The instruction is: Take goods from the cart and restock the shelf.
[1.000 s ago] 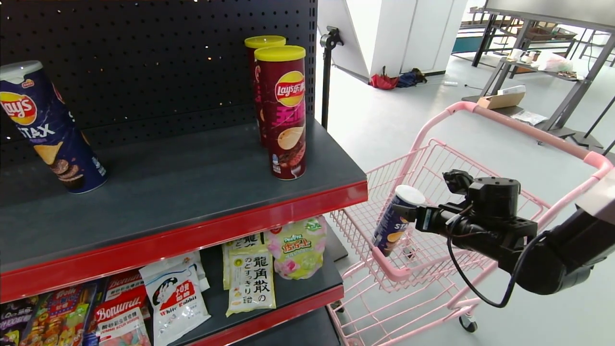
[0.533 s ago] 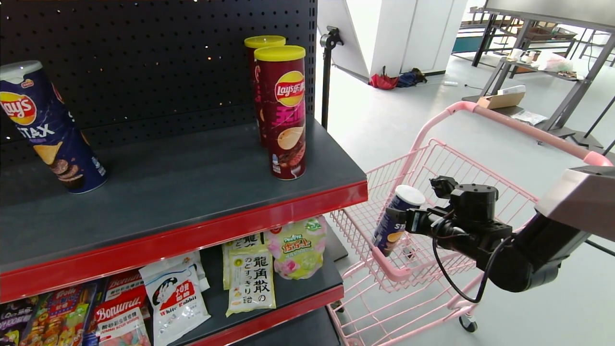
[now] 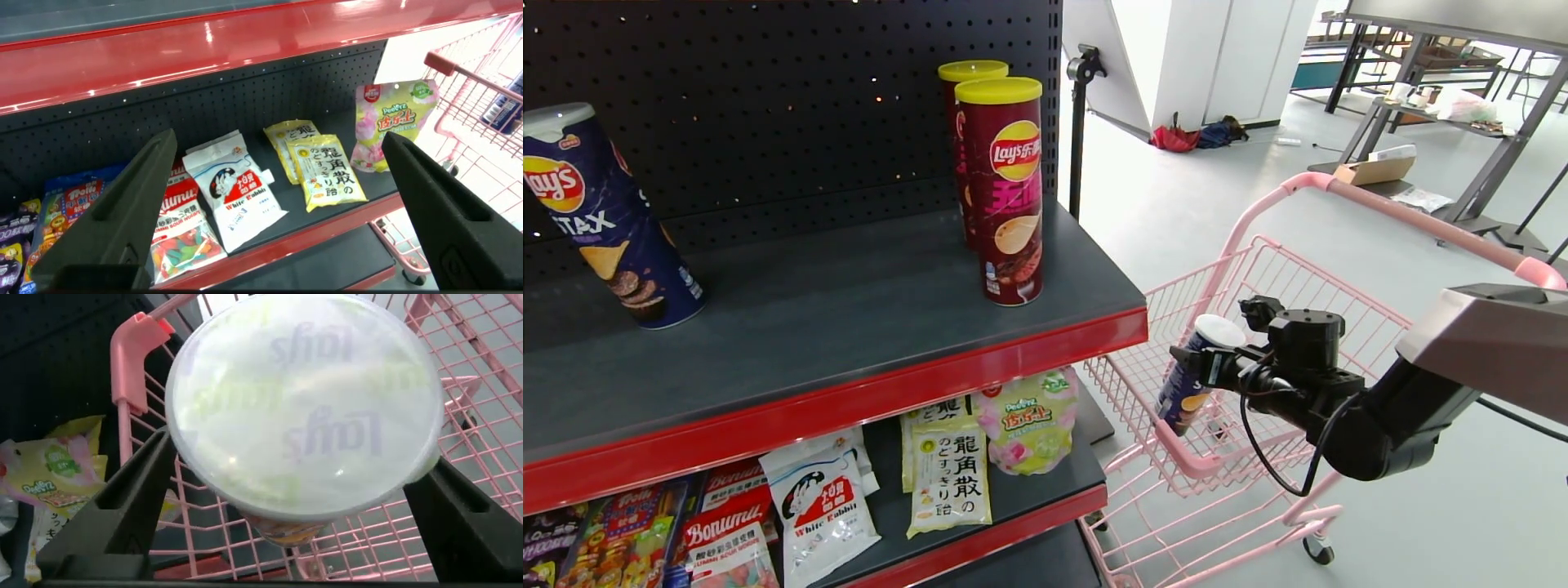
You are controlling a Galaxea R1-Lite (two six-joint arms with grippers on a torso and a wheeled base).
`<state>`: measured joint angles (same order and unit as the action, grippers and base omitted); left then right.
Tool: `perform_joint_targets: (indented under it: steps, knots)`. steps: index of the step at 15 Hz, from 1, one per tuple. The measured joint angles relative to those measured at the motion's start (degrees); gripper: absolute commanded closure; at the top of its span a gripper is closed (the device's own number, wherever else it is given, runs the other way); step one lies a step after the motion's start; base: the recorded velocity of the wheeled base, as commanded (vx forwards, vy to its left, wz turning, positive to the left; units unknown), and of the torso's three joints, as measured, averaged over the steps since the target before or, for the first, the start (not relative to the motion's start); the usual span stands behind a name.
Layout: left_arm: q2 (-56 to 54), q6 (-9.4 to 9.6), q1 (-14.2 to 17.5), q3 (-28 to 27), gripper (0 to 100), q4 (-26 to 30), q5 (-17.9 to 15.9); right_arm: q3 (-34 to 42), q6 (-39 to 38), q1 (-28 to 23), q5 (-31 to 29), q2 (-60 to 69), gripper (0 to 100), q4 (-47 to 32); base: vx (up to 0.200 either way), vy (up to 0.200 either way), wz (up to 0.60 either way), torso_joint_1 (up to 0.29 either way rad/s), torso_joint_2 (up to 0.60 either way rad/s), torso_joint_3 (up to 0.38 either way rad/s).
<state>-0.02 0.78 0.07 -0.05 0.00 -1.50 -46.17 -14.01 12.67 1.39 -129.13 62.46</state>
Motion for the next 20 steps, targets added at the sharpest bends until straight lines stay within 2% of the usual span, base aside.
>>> perform_joint_targets:
  steps: [4, 5, 8, 14, 16, 20]
  knots:
    - [0.0, 0.01, 0.0, 0.0, 0, 0.0, 0.0, -0.49, -0.11, 0.15, -0.22, -1.07, 0, 0.22, 0.0, 0.0, 0.0, 0.0, 0.0, 0.0]
    - [0.0, 0.01, 0.0, 0.0, 0, 0.0, 0.0, -0.8, -0.16, 0.26, -0.49, -1.44, 100, 1.12, 0.0, 0.0, 0.0, 0.0, 0.0, 0.0]
    - [0.0, 0.09, 0.0, 0.0, 0, 0.0, 0.02, -1.21, -0.09, 0.78, -1.46, -3.23, 100, 5.03, 0.0, 0.0, 0.0, 0.0, 0.0, 0.0]
    - [0.0, 0.11, 0.0, 0.0, 0, 0.0, 0.11, -2.04, 0.55, 1.44, -3.52, -2.76, 100, 3.69, 0.0, 0.0, 0.0, 0.0, 0.0, 0.0]
    - [0.0, 0.04, 0.0, 0.05, 0, 0.0, 0.09, -3.61, 1.91, 1.02, -3.95, 0.74, 100, -0.39, 0.0, 0.0, 0.0, 0.0, 0.0, 0.0]
    - [0.0, -0.13, 0.0, 0.05, 0, 0.0, -0.05, -8.08, 5.08, -0.73, -6.06, 15.13, 100, -16.65, 0.0, 0.0, 0.0, 0.0, 0.0, 0.0]
